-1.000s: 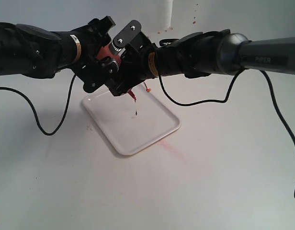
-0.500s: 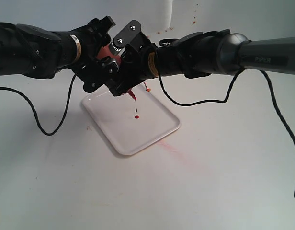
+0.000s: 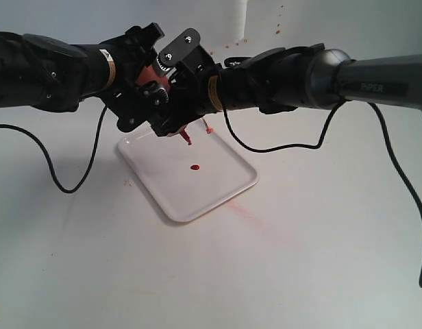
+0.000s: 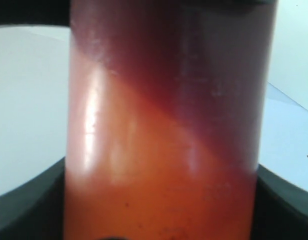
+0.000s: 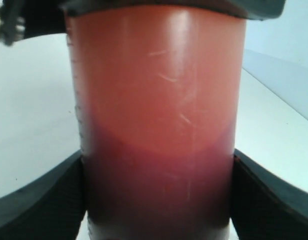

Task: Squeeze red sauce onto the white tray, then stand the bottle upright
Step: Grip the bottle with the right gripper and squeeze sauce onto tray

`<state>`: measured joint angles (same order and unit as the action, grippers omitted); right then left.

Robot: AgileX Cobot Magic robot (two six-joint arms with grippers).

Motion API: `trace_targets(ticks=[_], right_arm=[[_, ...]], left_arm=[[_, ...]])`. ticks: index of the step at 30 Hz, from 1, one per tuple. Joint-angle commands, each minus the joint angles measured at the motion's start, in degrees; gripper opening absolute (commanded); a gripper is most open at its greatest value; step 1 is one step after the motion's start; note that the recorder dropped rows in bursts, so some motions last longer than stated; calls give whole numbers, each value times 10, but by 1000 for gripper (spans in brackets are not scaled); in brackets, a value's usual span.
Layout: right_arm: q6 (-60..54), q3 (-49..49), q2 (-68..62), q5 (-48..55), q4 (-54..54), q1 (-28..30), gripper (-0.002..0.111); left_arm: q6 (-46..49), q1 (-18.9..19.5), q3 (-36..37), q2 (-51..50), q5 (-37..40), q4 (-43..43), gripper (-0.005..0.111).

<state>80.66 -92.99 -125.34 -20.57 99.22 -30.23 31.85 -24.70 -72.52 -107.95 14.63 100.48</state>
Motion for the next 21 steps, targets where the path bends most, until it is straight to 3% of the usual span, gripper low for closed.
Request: trace_targets(ticks=[1,13,16,18,21], right_arm=[[5,-4,4,-28,-15,0,48],[-12,-4,4,-27,-13,0,49],[-12,-4,4,-27,-8,0,75],[-13,-4,4,-12,-7,0,103],[-23,-4,4,-22,2,-1,105]], left_arm=[[-14,-3,-4,13,8,-5,0],[-14,-3,-4,13,8,-5,0],[-14,-3,-4,13,8,-5,0],[-14,-3,-4,13,7,-5,0],[-14,-3,-4,13,6,-5,0]])
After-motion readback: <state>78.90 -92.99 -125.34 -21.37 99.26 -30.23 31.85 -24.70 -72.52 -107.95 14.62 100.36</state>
